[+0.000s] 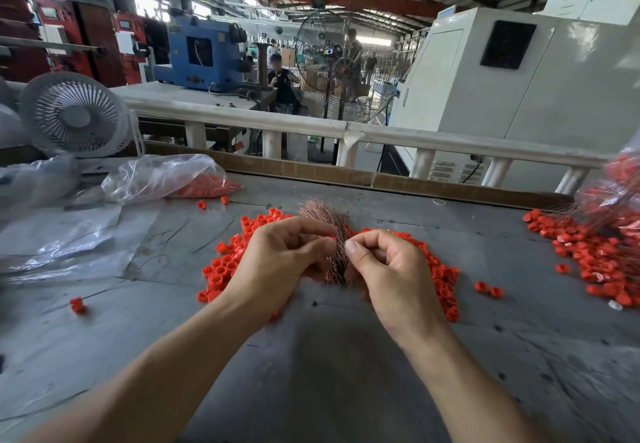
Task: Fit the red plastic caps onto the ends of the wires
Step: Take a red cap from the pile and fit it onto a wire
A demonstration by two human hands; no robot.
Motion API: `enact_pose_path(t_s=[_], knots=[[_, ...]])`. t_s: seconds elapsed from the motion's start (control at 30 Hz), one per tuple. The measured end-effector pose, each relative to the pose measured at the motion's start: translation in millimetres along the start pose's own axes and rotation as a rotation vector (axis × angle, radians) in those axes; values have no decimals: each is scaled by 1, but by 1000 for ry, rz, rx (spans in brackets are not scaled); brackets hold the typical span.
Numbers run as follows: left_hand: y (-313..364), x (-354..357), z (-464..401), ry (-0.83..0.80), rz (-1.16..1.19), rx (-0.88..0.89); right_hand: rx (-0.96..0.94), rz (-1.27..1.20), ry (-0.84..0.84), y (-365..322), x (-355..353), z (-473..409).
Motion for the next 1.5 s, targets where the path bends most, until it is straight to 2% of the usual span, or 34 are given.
enact_pose_path(t_s=[0.17,0.87,1.1,1.5], knots=[[1,3,2,-32,94,-20,-7,-19,-4,-2,1,1],[7,3,5,-27,137,6,-53,-128,1,-9,0,1],[8,5,6,-34,136,16,-105,-52,-14,-15,2,3],[11,4,6,3,27,47,-83,8,-40,-11,5,3]])
Point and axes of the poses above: each hand's wrist, its own z-axis away from the middle knuckle, its own x-axis out of the palm, y = z × x, the point moved 8 cm from there along -z, towards the middle knuckle, and after that the axes turned 8 degrees about -z, right-handed, at the moved point
